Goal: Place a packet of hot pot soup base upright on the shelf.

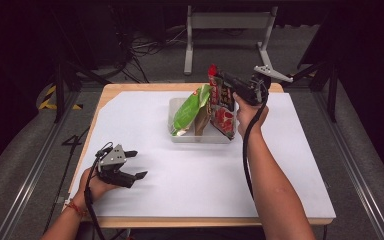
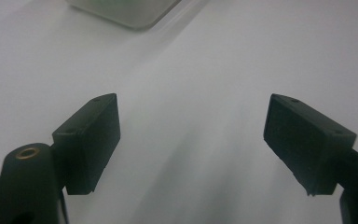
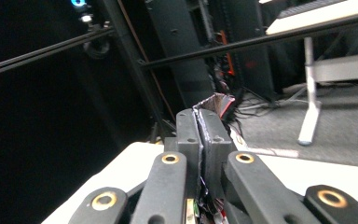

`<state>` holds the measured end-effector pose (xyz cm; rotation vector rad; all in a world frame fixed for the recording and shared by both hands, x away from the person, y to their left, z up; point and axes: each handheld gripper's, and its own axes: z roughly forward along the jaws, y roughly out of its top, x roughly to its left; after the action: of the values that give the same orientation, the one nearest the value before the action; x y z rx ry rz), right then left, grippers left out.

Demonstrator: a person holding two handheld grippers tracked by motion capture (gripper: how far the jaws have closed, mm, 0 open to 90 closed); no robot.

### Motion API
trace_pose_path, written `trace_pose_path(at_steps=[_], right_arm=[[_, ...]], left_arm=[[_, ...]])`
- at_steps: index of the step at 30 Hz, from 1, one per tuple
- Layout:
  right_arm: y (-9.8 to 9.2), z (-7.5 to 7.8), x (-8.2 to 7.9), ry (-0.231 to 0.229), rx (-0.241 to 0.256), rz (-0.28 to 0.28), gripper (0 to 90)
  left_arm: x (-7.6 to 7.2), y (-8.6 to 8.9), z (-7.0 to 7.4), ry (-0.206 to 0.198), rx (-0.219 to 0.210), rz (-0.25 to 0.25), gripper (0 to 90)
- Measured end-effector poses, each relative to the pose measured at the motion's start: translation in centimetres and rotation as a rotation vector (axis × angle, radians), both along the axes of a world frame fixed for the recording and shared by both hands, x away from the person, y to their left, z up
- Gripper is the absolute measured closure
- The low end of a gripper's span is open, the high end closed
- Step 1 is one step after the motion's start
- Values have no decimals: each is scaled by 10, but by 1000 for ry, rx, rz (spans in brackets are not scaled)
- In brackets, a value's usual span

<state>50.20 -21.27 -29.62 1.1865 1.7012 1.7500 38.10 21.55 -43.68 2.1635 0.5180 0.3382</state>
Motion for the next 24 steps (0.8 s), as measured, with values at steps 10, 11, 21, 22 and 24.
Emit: trace_pose_path(at_steps=[10, 11, 21, 22, 24], right_arm=[[-10, -6, -4, -26, -55, 47, 703], [-11, -7, -6, -28, -75, 44, 704], [-32, -5, -21, -48, -146, 25, 635], [-33, -6, -22, -37, -166, 36, 634], [-33, -7, -25, -33, -216, 35, 634]], left_arm=[[0, -1, -1, 1, 13, -3, 194], [0, -1, -1, 1, 12, -3, 194], [0, -1, -2, 7, 22, -4, 193], [0, -1, -2, 6, 22, -3, 193], [0, -1, -2, 9, 21, -1, 193]])
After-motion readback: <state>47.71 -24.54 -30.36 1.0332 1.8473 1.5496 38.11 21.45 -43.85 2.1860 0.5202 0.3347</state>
